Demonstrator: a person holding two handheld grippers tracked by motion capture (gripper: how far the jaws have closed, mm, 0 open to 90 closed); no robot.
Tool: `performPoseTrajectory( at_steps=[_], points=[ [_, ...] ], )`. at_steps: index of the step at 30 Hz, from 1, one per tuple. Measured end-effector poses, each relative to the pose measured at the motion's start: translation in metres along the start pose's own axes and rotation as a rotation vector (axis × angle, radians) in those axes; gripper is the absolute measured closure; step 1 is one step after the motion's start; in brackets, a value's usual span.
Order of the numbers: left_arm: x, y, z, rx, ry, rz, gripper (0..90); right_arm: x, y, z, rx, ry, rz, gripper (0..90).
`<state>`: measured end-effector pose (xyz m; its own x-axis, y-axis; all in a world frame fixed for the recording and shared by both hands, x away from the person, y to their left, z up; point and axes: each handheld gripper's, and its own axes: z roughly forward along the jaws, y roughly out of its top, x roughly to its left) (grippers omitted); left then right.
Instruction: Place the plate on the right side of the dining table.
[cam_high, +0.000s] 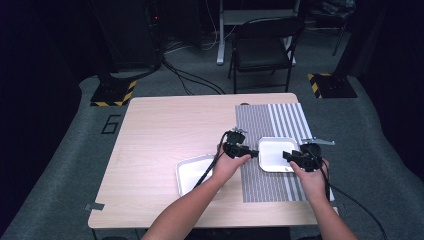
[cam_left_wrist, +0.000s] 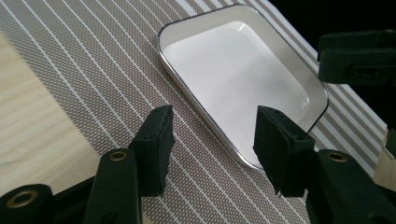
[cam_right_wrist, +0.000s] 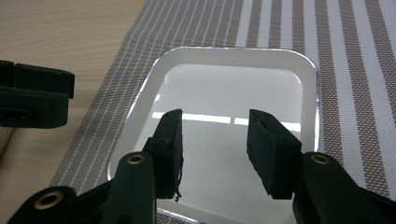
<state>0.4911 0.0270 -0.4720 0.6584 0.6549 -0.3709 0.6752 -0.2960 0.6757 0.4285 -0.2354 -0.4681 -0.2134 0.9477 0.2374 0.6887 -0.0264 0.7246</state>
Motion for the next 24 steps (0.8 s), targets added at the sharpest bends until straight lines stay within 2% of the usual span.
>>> performPoseTrajectory(
  at_steps=[1,4,8,16,22,24],
  points=[
    [0.0,0.0,0.0,0.0,0.0,0.0,46.9,0.0,0.0,0.0,0.0,0.0,0.0,55.5],
    [0.001,-0.002,-0.013,-0.005,0.006,0.013,46.7,0.008,-0.002,-0.011,-0.009,0.032,-0.015,54.1],
    [0.004,-0.005,-0.034,-0.034,0.017,0.013,46.6,0.014,-0.005,-0.02,-0.019,0.048,-0.032,53.9],
    [0.013,-0.016,-0.054,-0.049,0.03,0.026,45.8,0.02,-0.014,-0.026,-0.005,0.07,-0.05,52.3],
    [0.021,-0.025,-0.075,-0.054,0.041,0.057,44.8,0.025,-0.017,-0.026,-0.004,0.085,-0.074,49.2],
    [0.025,-0.029,-0.082,-0.061,0.037,0.056,44.4,0.027,-0.019,-0.027,0.003,0.098,-0.07,49.1]
  ],
)
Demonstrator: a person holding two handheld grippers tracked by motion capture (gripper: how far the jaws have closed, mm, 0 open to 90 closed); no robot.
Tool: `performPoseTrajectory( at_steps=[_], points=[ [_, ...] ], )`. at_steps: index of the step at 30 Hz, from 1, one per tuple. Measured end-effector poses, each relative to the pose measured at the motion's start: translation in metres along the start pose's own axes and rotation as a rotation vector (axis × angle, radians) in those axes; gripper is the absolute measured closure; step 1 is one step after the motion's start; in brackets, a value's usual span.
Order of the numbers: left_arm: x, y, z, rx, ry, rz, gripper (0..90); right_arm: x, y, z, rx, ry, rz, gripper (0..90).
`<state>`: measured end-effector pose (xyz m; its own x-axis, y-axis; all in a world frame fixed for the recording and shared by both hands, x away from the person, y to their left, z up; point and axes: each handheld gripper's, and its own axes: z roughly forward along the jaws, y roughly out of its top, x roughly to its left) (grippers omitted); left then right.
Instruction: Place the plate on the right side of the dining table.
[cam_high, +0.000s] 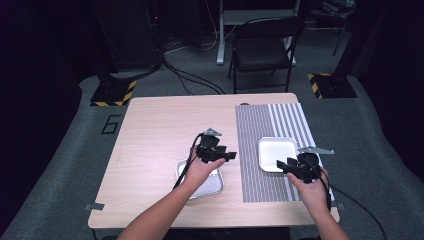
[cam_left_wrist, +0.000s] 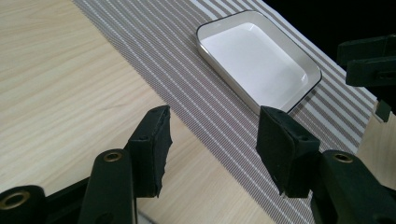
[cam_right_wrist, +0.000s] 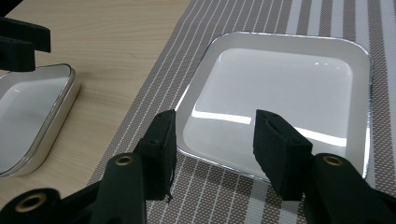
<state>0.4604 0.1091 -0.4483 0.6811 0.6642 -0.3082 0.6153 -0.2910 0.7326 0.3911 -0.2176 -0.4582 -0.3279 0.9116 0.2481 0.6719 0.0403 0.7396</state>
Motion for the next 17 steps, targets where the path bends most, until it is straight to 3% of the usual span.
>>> performPoseTrajectory(
  at_steps=[8,17],
  points=[
    [0.016,-0.016,-0.024,-0.01,0.019,-0.005,40.8,0.01,-0.008,-0.001,0.007,0.013,-0.022,46.9],
    [0.034,-0.032,-0.056,-0.029,0.038,-0.014,39.6,0.009,-0.017,0.0,-0.001,0.052,-0.058,40.7]
  ],
)
